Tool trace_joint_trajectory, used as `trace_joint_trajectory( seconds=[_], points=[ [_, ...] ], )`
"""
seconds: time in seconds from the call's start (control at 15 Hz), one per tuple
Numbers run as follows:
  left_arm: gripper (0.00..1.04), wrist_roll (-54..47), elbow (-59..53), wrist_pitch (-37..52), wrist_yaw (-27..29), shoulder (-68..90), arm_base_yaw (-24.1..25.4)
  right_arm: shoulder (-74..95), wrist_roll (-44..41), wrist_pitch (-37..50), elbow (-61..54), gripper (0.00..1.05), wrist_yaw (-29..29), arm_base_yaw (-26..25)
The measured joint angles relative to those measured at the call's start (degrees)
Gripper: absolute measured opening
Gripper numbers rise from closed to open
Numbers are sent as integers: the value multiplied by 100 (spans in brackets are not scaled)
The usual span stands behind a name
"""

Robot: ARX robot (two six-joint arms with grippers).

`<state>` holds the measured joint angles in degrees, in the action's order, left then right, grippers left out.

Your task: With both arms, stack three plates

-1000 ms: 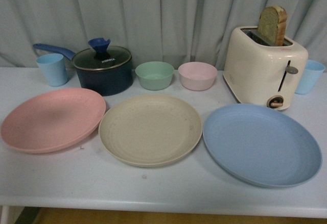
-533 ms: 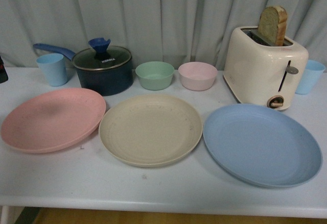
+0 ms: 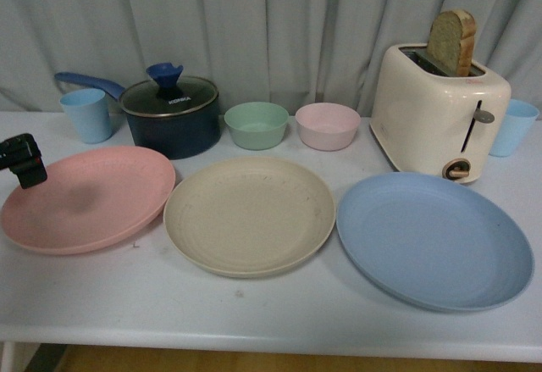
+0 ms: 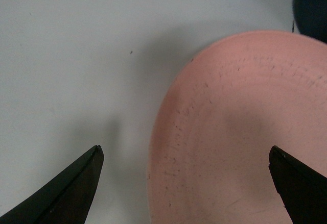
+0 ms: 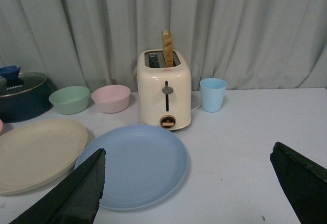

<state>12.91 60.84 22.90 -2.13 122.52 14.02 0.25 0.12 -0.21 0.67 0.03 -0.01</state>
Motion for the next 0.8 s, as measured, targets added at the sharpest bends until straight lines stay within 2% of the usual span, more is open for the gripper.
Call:
trace_joint_trajectory(
  seconds=[0.4,0.73,0.8],
  points=[
    [97,46,103,181,90,612,-195,0,0,0,0,98,0,0],
    [40,20,103,173,175,612,-181,0,0,0,0,98,-2,0],
    [19,13,103,138,210,612,-160,0,0,0,0,98,-2,0]
  ],
)
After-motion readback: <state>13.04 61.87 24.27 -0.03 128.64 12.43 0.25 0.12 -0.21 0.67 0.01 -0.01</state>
